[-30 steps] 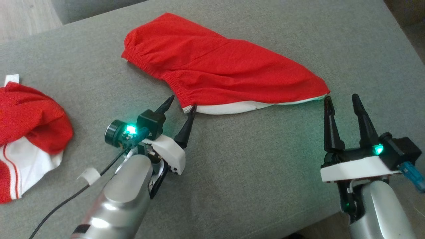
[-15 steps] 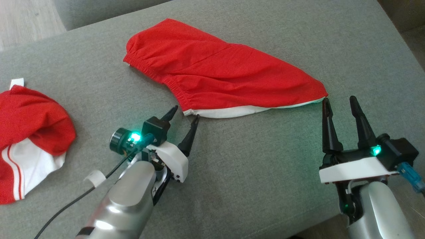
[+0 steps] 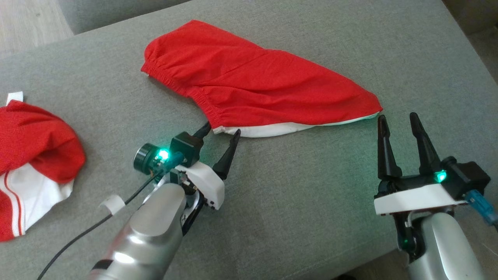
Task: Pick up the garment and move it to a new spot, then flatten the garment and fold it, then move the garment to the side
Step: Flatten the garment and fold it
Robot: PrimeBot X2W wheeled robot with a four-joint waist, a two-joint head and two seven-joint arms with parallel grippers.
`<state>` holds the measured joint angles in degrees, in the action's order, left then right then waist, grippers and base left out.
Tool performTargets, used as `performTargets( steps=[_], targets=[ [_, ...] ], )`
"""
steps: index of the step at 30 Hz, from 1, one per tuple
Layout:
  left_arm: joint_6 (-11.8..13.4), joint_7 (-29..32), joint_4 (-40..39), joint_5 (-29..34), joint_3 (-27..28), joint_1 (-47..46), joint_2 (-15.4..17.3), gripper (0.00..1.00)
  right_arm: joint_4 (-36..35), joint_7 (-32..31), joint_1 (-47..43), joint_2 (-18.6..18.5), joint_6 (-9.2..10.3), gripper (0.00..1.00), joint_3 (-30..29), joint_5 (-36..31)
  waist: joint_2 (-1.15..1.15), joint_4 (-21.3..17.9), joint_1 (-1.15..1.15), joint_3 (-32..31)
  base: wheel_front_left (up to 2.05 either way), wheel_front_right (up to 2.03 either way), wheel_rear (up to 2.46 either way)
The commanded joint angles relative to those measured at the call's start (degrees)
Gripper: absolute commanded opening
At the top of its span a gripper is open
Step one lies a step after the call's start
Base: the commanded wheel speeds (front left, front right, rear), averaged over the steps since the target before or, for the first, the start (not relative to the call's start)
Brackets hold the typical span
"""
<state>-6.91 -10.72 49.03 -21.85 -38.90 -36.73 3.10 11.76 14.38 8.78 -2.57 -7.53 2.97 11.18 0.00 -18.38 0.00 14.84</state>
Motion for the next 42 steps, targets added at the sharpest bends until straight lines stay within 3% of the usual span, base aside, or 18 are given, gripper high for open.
performTargets(
  steps=[1,5,6,7,8,9,10,23,42],
  targets=[
    [-0.13,-0.93,-1.67,-0.41,1.05,-2.60,0.24,1.00,-1.49,0.62,0.72,-0.31,0.04,1.00,1.12,0.17,0.00,-0.03,0.00,0.02,0.00,0.00,0.00],
    [-0.21,-1.53,-1.98,-0.90,0.81,-2.88,0.22,1.00,-1.38,0.62,0.69,-0.31,0.04,1.00,1.03,0.10,0.00,-0.04,0.00,-0.03,0.00,0.00,0.00],
    [-0.25,-1.57,-2.02,-1.00,0.56,-2.94,0.21,0.93,-1.35,0.62,0.71,-0.31,0.04,1.00,1.02,0.10,0.00,-0.06,0.00,-0.03,0.00,0.00,0.00],
    [-0.29,-1.56,-2.06,-1.06,0.21,-3.02,0.20,0.51,-1.34,0.62,0.73,-0.31,0.04,1.00,1.01,0.11,0.00,-0.06,0.00,-0.05,0.00,0.00,0.00],
    [-0.29,-1.56,-2.06,-1.06,0.21,-3.02,0.20,0.51,-1.34,0.62,0.73,-0.31,0.04,1.00,1.01,0.11,0.00,-0.06,0.00,-0.05,0.00,0.00,0.00],
    [-0.32,-1.60,-2.16,-1.13,-0.14,-3.12,0.19,0.21,-1.32,0.62,0.75,-0.31,0.04,1.00,1.01,0.12,0.00,-0.06,0.00,-0.07,0.00,0.00,0.00],
    [-0.36,-1.69,-2.32,-1.25,-0.46,-3.22,0.17,0.00,-1.30,0.62,0.76,-0.31,0.04,1.00,0.99,0.14,0.00,-0.03,0.00,-0.10,0.00,0.00,0.00],
    [0.29,-3.28,-5.47,-2.07,-1.78,-1.32,0.82,0.00,4.47,0.62,0.22,-0.31,0.04,1.00,-0.55,-2.15,0.00,2.20,0.00,-3.35,0.00,0.00,0.00],
    [3.22,-3.26,-10.25,-1.42,-3.25,1.07,2.68,0.00,22.22,0.62,6.66,-0.31,0.04,1.00,-7.65,-2.55,0.00,8.45,0.00,-2.94,0.00,0.00,0.00]
  ],
)
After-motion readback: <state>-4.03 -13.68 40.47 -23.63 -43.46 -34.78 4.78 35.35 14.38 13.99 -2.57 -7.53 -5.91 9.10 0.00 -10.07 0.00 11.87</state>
